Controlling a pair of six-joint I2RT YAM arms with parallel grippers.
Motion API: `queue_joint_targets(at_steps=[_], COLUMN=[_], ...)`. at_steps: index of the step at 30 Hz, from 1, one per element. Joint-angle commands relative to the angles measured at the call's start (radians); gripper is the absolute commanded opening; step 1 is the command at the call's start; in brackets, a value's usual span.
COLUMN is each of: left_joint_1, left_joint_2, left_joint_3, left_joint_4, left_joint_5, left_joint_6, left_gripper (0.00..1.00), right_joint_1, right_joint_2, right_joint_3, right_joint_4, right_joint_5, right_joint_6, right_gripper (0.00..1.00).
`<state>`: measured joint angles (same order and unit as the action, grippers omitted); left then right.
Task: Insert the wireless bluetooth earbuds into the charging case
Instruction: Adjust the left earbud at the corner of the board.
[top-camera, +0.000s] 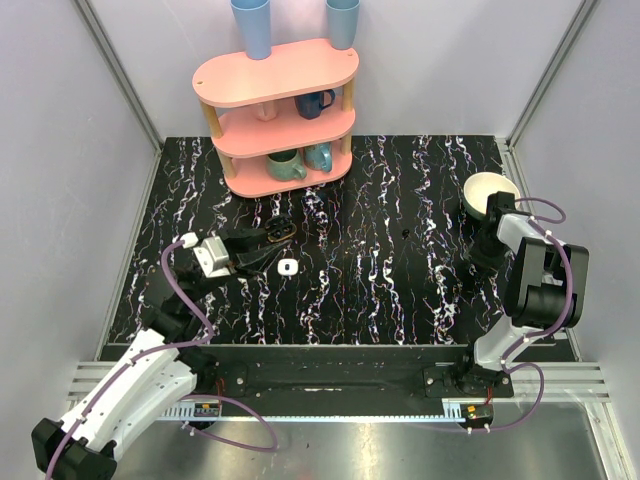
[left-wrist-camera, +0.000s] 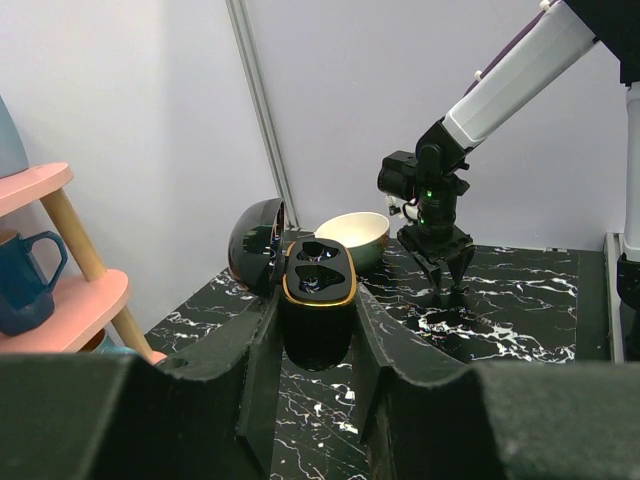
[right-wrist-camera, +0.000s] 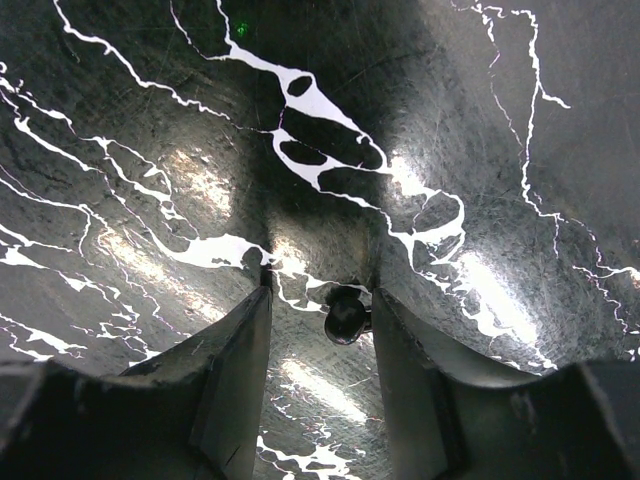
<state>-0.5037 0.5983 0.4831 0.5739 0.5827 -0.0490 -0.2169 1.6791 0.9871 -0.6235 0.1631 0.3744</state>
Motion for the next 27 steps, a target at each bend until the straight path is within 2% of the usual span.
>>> queue_joint_targets(at_steps=[1, 15, 20, 21, 22, 27], left_joint_1=[-0.002, -0.002, -0.002, -0.002, -0.002, -0.002], left_joint_2=[0.006, 0.011, 0.011, 0.011, 0.011, 0.006], left_joint_3=[0.023, 0.026, 0.028, 0.028, 0.029, 0.025], left_joint_4=[0.041, 0.043, 0.043, 0.041, 0.041, 0.037], left_joint_5=[0.014, 0.019, 0.02, 0.02, 0.022, 0.022], left_joint_6=[0.017, 0.014, 0.014, 0.014, 0.012, 0.014], left_gripper=[0.0, 0.0, 0.0, 0.0, 0.0, 0.0], right_joint_1=[-0.004, -0.024, -0.024, -0.024, -0.024, -0.024], right_joint_2=[-0.019, -0.047, -0.07, -0.079, -0.082, -0.114], right_joint_3=[-0.01, -0.061, -0.07, -0.071, -0.071, -0.068], right_joint_4=[0.01, 0.022, 0.018, 0.021, 0.021, 0.016], right_joint_5=[-0.007, -0.039, -0.05, -0.056, -0.059, -0.042], right_joint_6=[0.032, 0.05, 0.046, 0.043, 0.043, 0.044], right_gripper=[0.5, 0.43, 0.47, 0.5, 0.57, 0.6])
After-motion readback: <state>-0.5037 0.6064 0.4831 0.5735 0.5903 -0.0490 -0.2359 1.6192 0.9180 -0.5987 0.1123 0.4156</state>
